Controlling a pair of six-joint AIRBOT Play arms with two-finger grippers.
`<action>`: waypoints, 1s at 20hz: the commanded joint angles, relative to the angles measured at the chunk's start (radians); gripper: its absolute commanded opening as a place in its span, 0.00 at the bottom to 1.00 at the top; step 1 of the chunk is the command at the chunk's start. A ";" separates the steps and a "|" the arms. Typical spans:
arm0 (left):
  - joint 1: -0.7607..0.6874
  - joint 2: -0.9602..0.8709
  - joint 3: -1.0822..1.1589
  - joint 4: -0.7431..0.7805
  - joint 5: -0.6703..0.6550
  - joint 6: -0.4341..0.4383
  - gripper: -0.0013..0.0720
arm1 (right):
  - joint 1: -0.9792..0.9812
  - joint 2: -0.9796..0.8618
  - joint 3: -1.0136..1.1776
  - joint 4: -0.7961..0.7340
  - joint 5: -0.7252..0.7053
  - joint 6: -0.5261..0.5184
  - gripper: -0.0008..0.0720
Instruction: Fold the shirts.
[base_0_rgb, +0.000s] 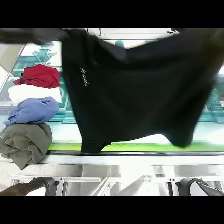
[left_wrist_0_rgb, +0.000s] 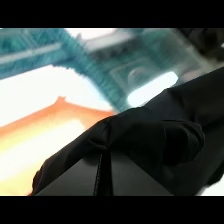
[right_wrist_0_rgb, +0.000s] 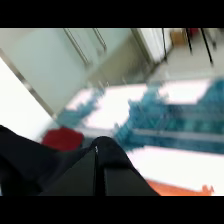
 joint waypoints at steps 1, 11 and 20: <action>-0.060 -0.305 0.010 0.163 0.208 0.013 0.04 | 0.085 -0.285 -0.043 -0.129 -0.187 -0.006 0.04; 0.263 -0.479 0.196 0.098 -0.219 -0.071 0.99 | -0.128 -0.540 0.044 -0.241 -0.069 0.001 0.69; 0.316 -0.083 -0.869 0.089 -0.095 0.009 0.96 | -0.378 -0.538 -0.203 -0.558 0.199 0.058 0.39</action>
